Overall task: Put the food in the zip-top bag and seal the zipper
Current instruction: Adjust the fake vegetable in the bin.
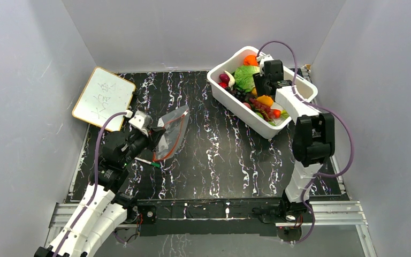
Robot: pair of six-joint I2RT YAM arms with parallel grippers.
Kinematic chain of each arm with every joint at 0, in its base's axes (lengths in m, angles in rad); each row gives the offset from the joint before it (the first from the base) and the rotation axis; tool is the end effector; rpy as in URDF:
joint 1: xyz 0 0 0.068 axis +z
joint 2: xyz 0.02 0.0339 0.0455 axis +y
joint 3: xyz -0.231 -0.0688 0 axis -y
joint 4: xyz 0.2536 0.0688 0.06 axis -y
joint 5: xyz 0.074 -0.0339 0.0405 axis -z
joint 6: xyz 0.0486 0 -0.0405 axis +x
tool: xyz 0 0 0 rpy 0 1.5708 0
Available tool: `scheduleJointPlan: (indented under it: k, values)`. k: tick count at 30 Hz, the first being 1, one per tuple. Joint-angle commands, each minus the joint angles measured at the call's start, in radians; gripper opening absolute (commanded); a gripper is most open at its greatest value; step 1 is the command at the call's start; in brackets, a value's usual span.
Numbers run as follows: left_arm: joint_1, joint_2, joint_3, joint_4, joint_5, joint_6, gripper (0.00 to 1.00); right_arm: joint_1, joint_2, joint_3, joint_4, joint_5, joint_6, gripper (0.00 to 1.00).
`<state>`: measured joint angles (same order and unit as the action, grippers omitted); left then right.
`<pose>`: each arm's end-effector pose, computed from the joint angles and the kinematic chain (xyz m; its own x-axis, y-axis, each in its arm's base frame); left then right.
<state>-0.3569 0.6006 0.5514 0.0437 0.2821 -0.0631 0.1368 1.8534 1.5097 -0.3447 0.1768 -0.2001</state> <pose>0.1886 -0.0848 0.2908 -0.0428 -0.0487 -0.9979 0.5949 0.8012 -0.0646 0.4346 0.0512 0.2290 -0.6169 -0.2824 -0.7346 -0.1248 0.9567 -0.2630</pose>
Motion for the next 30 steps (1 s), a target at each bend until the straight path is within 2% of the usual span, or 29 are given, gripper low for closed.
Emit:
scheduleJointPlan:
  k: [1, 9, 13, 15, 17, 25, 30]
  values:
    - [0.0, -0.007, -0.001, 0.01, 0.025, -0.002, 0.0, -0.006, 0.031, 0.038, 0.017, -0.033, -0.101, 0.53]
    - [-0.002, -0.001, -0.001, -0.002, 0.027, 0.002, 0.0, -0.007, 0.15, 0.115, 0.023, -0.057, -0.165, 0.52]
    - [-0.005, -0.004, -0.002, -0.008, 0.019, 0.009, 0.0, -0.009, 0.213, 0.168, -0.012, -0.006, -0.19, 0.52]
    - [-0.004, -0.004, -0.003, -0.007, 0.017, 0.012, 0.0, -0.008, 0.23, 0.169, 0.003, 0.037, -0.221, 0.56]
    - [-0.005, 0.001, -0.005, -0.003, 0.021, 0.012, 0.0, -0.008, 0.248, 0.173, 0.017, 0.064, -0.247, 0.56]
    - [-0.007, 0.005, -0.002, -0.005, 0.029, 0.012, 0.0, -0.009, 0.279, 0.194, 0.003, 0.131, -0.266, 0.43]
    - [-0.008, 0.0, -0.002, -0.008, 0.027, 0.016, 0.0, -0.008, 0.247, 0.133, 0.034, 0.177, -0.255, 0.41]
